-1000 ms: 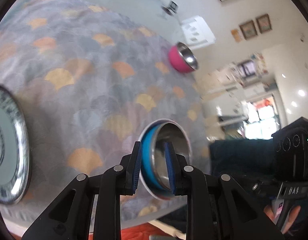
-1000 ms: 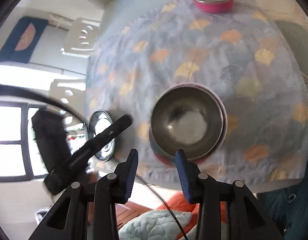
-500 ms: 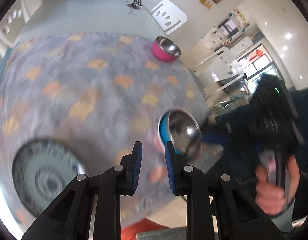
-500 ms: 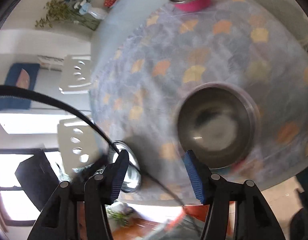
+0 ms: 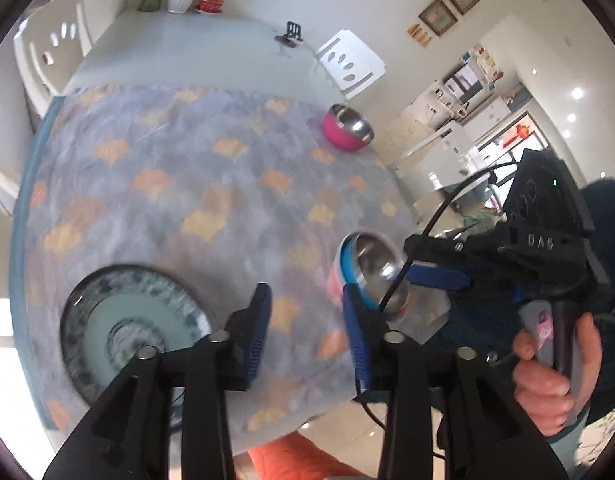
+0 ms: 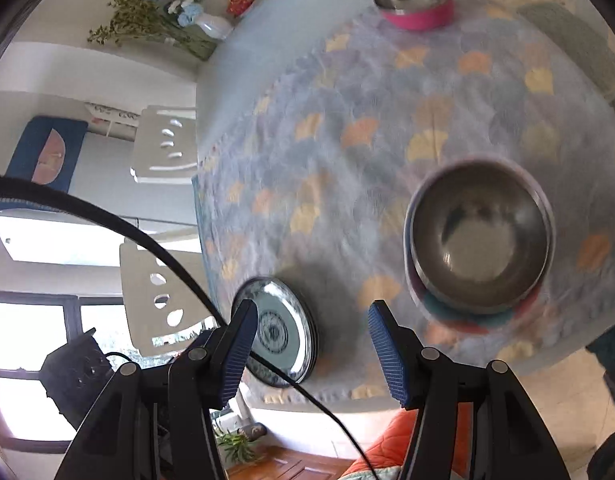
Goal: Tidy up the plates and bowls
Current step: 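Grasp the rim of the pink steel bowl with both grippers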
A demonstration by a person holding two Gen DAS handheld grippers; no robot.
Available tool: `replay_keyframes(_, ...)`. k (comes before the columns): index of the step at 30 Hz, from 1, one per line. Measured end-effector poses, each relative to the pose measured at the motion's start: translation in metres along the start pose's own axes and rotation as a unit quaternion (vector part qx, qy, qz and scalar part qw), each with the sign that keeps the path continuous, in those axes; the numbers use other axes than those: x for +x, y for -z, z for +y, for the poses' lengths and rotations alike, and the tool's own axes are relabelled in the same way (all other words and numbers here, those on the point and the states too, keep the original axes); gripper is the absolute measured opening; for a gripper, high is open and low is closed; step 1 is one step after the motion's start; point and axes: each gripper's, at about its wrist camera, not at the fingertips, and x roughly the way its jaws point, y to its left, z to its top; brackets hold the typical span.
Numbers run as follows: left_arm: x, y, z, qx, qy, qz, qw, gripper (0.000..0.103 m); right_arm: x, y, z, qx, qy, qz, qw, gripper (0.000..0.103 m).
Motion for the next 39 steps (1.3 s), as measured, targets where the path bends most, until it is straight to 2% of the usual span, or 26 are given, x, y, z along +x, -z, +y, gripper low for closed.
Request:
replay_keyframes(1,0.007,-0.009,-0.003,-0.017,0.017,-0.001,0.9997,0.066,-0.003,-0.006,-0.001,-0.003,-0.005,-0.003,1.000,0.056)
replay_keyframes(2,0.013,-0.016,-0.005,-0.034,0.030,-0.004,0.9990,0.078,-0.009,-0.013,-0.004,-0.006,-0.011,-0.004,1.000,0.056)
replay_keyframes(4,0.028,-0.032,-0.013,-0.047,0.039,-0.001,0.9981,0.078,-0.016,-0.037,-0.016,-0.012,-0.010,0.001,1.000,0.056)
replay_keyframes(8,0.073,-0.073,-0.042,-0.037,0.017,0.009,0.9991,0.078,-0.025,-0.096,-0.054,0.001,0.022,0.006,1.000,0.057)
replay_keyframes(12,0.113,-0.109,-0.070,-0.034,0.013,0.025,0.9990,0.078,-0.024,-0.153,-0.089,0.019,0.045,0.006,0.999,0.057)
replay_keyframes(15,0.140,-0.133,-0.081,-0.036,-0.002,0.030,0.9989,0.078,-0.017,-0.201,-0.107,0.024,0.056,0.013,0.998,0.057)
replay_keyframes(19,0.179,-0.168,-0.084,-0.052,-0.028,0.035,0.9976,0.078,-0.011,-0.249,-0.122,0.021,0.059,0.013,0.998,0.057)
replay_keyframes(23,0.210,-0.197,-0.080,-0.072,-0.029,0.042,0.9961,0.077,-0.005,-0.287,-0.140,0.026,0.065,0.009,0.998,0.057)
replay_keyframes(26,0.230,-0.216,-0.078,-0.073,-0.048,0.041,0.9954,0.075,0.000,-0.306,-0.140,-0.004,0.071,0.010,0.997,0.057)
replay_keyframes(27,0.239,-0.223,-0.076,-0.075,-0.048,0.043,0.9951,0.073,0.002,-0.312,-0.141,-0.013,0.074,0.009,0.997,0.057)
replay_keyframes(29,0.256,-0.234,-0.074,-0.071,-0.044,0.047,0.9954,0.057,0.009,-0.327,-0.143,-0.023,0.079,0.004,0.997,0.057)
replay_keyframes(33,0.295,-0.253,-0.068,-0.043,-0.076,0.058,0.9945,0.054,0.030,-0.351,-0.150,-0.036,0.100,-0.001,0.994,0.057)
replay_keyframes(36,0.323,-0.262,-0.062,-0.041,-0.079,0.070,0.9935,0.051,0.046,-0.360,-0.156,-0.043,0.115,0.001,0.992,0.057)
replay_keyframes(39,0.347,-0.265,-0.056,-0.042,-0.084,0.088,0.9917,0.039,0.061,-0.364,-0.167,-0.040,0.117,0.010,0.992,0.057)
